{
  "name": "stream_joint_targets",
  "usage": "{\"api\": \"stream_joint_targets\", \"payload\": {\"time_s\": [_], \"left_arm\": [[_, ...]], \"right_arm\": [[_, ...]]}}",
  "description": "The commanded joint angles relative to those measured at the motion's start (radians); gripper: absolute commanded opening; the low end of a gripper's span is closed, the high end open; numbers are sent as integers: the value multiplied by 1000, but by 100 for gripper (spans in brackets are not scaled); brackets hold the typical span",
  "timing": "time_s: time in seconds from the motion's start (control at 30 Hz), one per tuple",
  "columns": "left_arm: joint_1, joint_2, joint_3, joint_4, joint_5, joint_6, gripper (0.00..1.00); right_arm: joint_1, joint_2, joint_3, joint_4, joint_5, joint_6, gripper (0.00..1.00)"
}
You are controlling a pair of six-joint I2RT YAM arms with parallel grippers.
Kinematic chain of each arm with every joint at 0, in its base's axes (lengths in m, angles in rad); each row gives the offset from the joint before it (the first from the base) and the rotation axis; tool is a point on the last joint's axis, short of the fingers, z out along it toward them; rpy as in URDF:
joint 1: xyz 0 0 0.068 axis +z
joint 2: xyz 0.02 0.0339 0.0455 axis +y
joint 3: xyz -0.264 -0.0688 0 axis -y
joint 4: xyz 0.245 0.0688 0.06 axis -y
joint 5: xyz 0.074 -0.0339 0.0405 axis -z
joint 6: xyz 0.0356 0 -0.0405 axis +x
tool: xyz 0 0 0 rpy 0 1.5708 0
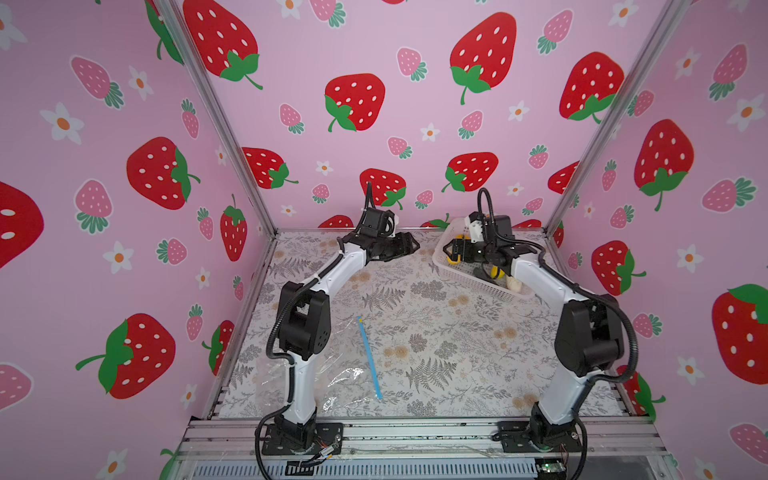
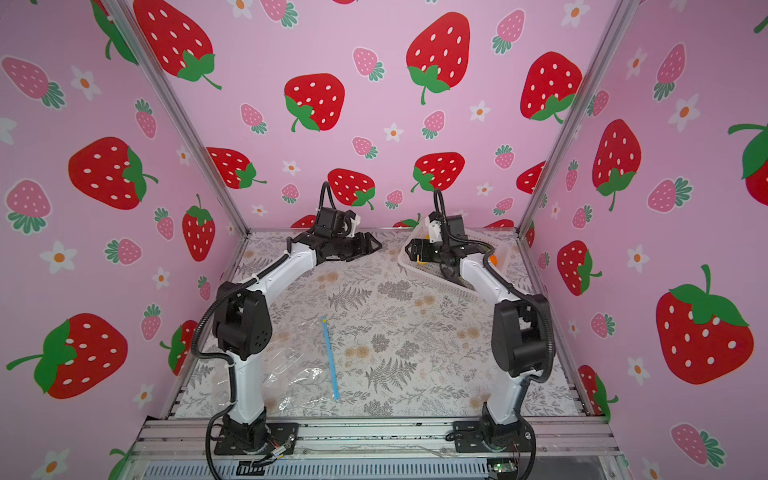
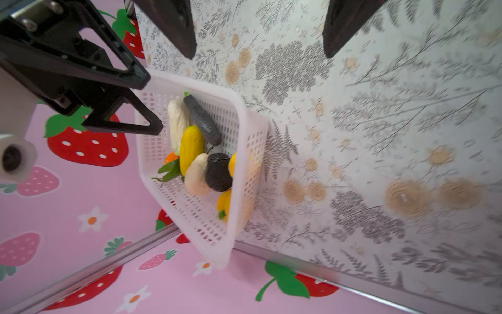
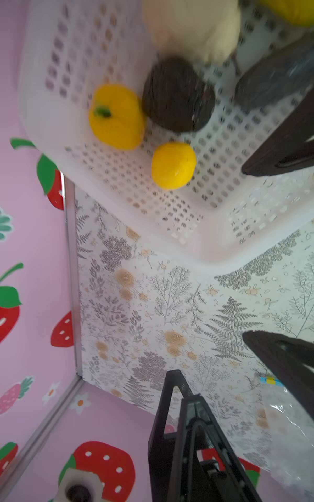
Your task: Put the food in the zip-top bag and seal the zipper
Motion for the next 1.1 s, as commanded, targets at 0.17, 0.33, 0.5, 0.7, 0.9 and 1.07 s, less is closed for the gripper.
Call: {"api": "stream_joint_targets", "payload": {"time_s": [0.17, 0.33, 0.5, 0.7, 0.9, 1.07], "left_arm": [[-32, 224, 288, 22, 137, 32, 76], [-37, 355, 424, 124, 154, -27, 74], [-54, 435, 512, 148, 180, -47, 73], [-67, 494, 543, 190, 214, -76, 73], [-67, 539, 587, 203, 244, -84, 74], [-56, 550, 587, 241, 265, -96, 74]], "right_arm": [[-197, -193, -228, 104, 267, 127, 91], [-291, -244, -338, 176, 280, 193, 91], [-370, -270, -420, 253, 253, 216, 93], [-420, -217, -449, 286, 232, 191, 88], [-471, -162, -495, 437, 67, 160, 76], [-548, -90, -510, 576, -206, 199, 66]]}}
